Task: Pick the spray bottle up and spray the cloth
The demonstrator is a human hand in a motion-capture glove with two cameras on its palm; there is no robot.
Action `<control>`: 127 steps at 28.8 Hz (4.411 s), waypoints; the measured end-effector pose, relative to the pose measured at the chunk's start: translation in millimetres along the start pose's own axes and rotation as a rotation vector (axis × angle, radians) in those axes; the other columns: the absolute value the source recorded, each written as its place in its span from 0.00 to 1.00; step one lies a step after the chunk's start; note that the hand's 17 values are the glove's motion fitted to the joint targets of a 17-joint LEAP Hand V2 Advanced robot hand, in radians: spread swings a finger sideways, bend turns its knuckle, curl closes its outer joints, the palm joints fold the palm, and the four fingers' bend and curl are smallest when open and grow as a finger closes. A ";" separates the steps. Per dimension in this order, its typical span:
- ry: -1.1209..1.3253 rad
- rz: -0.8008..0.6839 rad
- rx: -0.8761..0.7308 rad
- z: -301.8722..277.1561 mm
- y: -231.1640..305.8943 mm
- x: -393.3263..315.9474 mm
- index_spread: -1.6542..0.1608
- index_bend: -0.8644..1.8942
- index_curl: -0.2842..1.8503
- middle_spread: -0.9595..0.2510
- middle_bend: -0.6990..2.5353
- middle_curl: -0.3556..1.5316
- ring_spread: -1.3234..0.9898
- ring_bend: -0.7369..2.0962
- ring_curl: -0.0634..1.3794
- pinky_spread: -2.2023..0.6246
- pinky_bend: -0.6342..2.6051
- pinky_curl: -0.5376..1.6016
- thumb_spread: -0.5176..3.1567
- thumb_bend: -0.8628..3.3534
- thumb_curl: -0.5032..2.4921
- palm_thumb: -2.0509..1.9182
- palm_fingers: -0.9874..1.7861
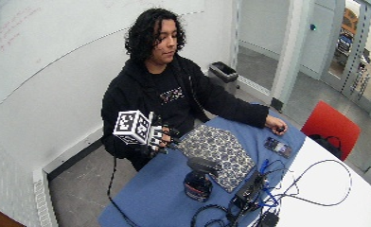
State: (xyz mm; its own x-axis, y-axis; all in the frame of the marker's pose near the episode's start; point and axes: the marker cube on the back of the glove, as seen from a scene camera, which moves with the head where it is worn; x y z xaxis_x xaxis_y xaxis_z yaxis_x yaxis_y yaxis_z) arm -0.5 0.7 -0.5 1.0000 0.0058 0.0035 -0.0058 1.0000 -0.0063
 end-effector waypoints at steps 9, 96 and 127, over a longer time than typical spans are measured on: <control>0.005 -0.008 -0.037 -5.6 -4.1 -2.6 0.75 0.38 0.22 0.76 0.33 0.28 0.56 0.41 0.18 0.84 0.25 0.31 0.38 0.28 0.22 0.65 0.56; -0.751 0.139 0.289 -8.0 -193.5 90.1 0.77 0.43 0.38 0.65 0.43 0.49 0.49 0.51 0.39 0.68 0.35 0.45 0.46 0.22 0.34 0.76 0.86; 0.027 0.349 -1.109 22.5 -171.4 -24.4 0.78 0.42 0.41 0.66 0.44 0.50 0.50 0.52 0.39 0.70 0.35 0.46 0.49 0.22 0.37 0.78 0.82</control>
State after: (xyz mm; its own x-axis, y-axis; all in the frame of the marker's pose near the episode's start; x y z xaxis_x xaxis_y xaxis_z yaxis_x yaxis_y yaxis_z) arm -24.0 -170.7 23.0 0.9444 0.2663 -0.1927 -0.2883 0.3896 -0.8747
